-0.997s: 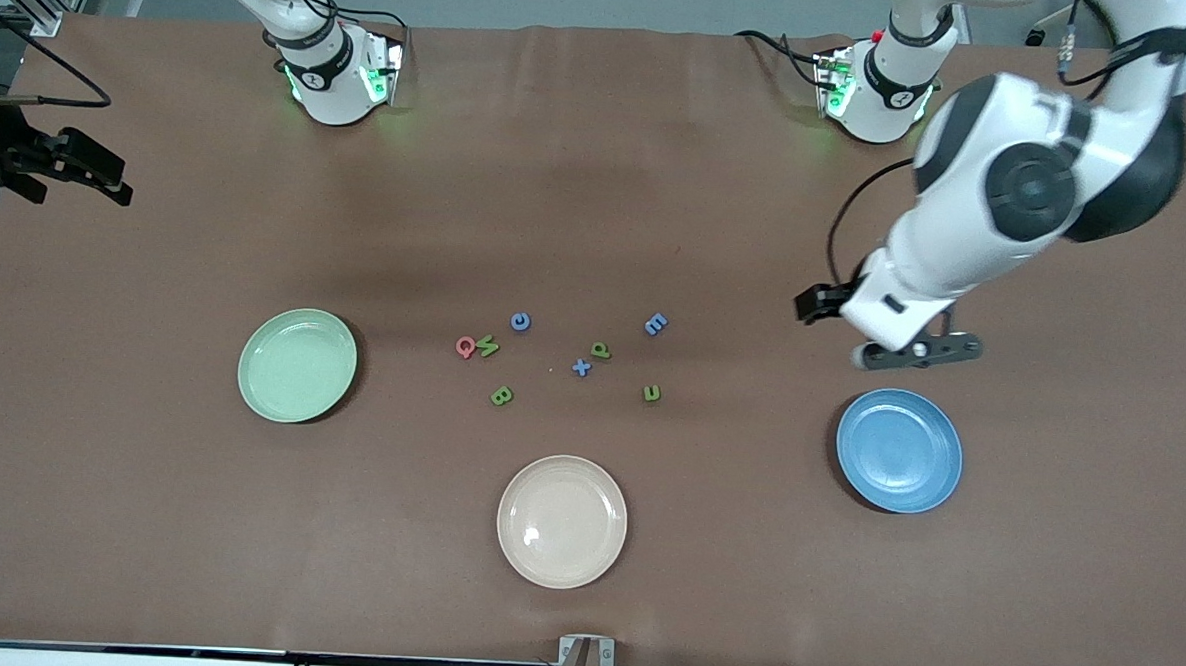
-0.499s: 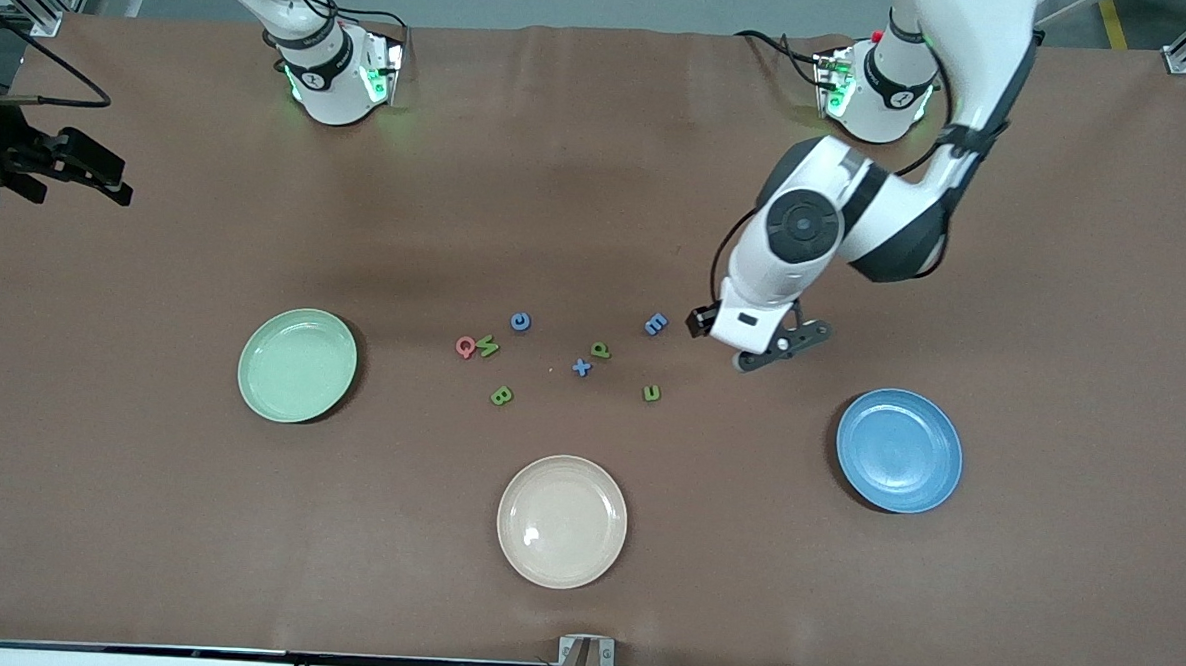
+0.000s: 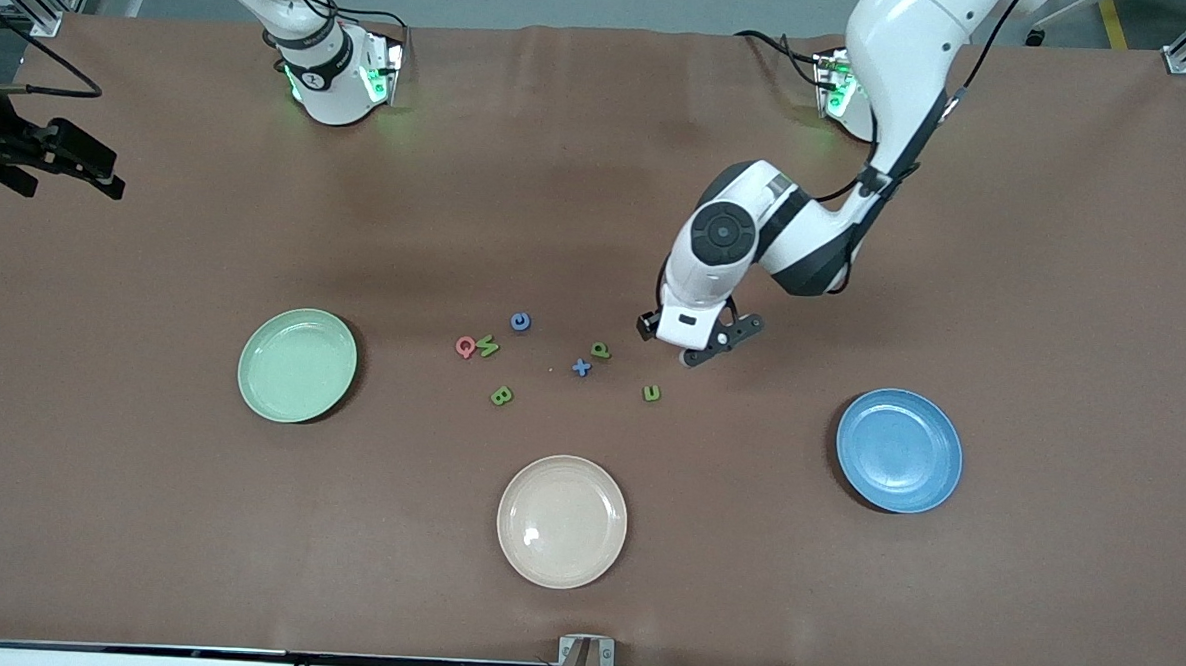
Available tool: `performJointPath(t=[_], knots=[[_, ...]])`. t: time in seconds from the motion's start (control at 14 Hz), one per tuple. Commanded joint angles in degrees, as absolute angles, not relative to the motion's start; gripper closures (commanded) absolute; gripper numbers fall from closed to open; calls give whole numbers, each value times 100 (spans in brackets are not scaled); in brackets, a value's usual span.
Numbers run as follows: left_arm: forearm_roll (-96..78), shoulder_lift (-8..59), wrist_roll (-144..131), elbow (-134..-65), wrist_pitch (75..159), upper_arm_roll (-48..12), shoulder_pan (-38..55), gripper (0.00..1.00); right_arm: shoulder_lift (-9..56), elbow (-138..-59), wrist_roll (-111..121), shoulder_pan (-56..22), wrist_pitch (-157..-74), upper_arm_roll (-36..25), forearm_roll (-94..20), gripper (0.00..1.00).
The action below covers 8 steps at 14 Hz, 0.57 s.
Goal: Sort upper and lower case letters into plates
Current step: 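Grasp the blue m with the left gripper while the right gripper reaches letters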
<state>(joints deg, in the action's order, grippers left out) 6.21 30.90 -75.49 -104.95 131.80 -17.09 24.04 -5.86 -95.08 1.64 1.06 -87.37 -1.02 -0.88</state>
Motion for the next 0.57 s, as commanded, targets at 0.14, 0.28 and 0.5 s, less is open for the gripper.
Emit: performJointPath(t=[0.14,0.28,0.5], knots=[[1019,3532,-8498,-10424,13438,-1670,2689,6,-677,-9545,70,158,-8587,-97,-123,0],[1107,3603,-8639,-10441,13535,-1670,2689,9,-494,-9405,62,202,-8561,-105,-105,0],[1116,3683,-8789,-10433,13605,-1670,2672,17,-221,-9185,114,316,-8631,-97,-193,0]])
